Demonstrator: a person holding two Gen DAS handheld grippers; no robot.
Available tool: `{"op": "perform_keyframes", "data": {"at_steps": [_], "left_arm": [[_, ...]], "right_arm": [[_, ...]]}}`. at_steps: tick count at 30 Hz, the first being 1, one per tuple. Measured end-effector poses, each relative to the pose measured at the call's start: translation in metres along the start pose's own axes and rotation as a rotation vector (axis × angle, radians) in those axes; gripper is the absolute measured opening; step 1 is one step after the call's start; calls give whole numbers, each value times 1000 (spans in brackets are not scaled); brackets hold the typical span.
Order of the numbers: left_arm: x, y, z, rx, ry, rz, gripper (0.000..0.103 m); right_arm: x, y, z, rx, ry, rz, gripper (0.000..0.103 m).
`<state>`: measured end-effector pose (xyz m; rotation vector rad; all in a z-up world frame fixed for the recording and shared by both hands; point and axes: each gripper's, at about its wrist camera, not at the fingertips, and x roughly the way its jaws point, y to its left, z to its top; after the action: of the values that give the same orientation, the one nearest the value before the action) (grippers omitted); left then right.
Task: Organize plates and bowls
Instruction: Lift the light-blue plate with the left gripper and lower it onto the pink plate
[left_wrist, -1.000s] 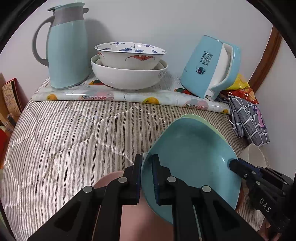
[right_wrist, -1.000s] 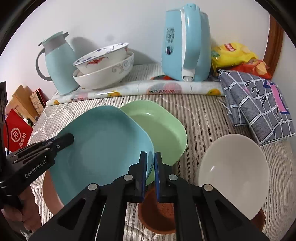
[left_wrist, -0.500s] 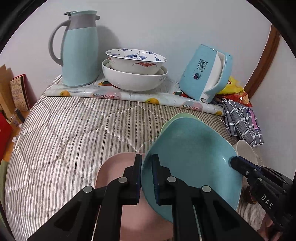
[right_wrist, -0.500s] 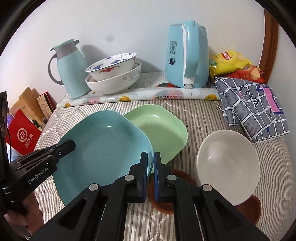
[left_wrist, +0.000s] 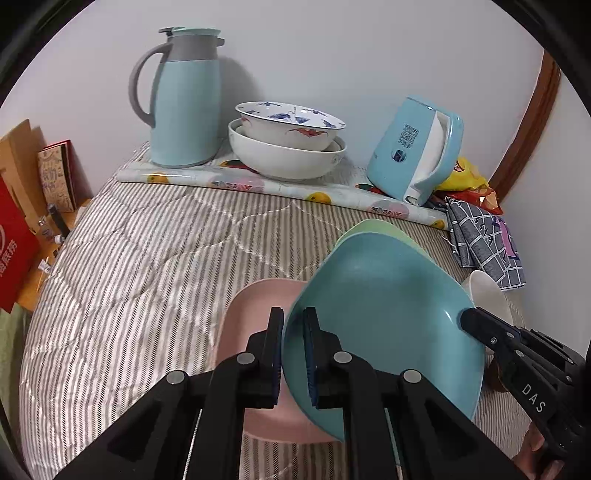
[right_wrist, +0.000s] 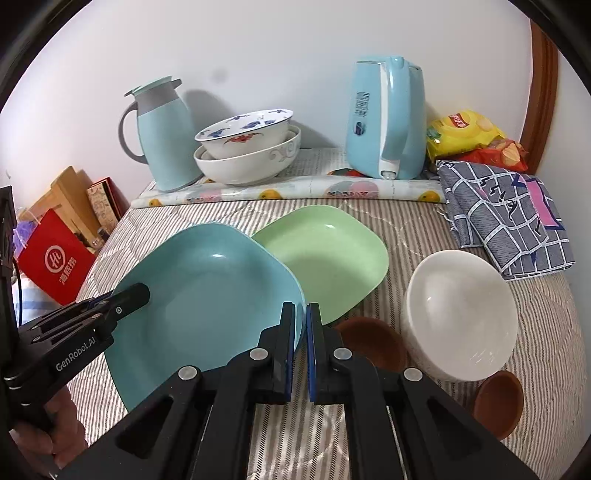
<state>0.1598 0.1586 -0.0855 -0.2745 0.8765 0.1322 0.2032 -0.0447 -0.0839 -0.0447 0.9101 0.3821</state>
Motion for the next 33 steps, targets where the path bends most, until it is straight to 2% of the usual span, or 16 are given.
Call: {"op": "perform_keyframes", "data": {"at_steps": [14,25,33], "left_arm": [[-9,33,-20,-45,17,46,11],[-1,50,-34,-72,53,77,11],[9,53,-36,-74,77,80,11]], "right_arm": [[8,29,-14,-47,20,49,6],[27,45,-27,-81,75,65,6],[39,46,-25,-100,96,59,6]]}}
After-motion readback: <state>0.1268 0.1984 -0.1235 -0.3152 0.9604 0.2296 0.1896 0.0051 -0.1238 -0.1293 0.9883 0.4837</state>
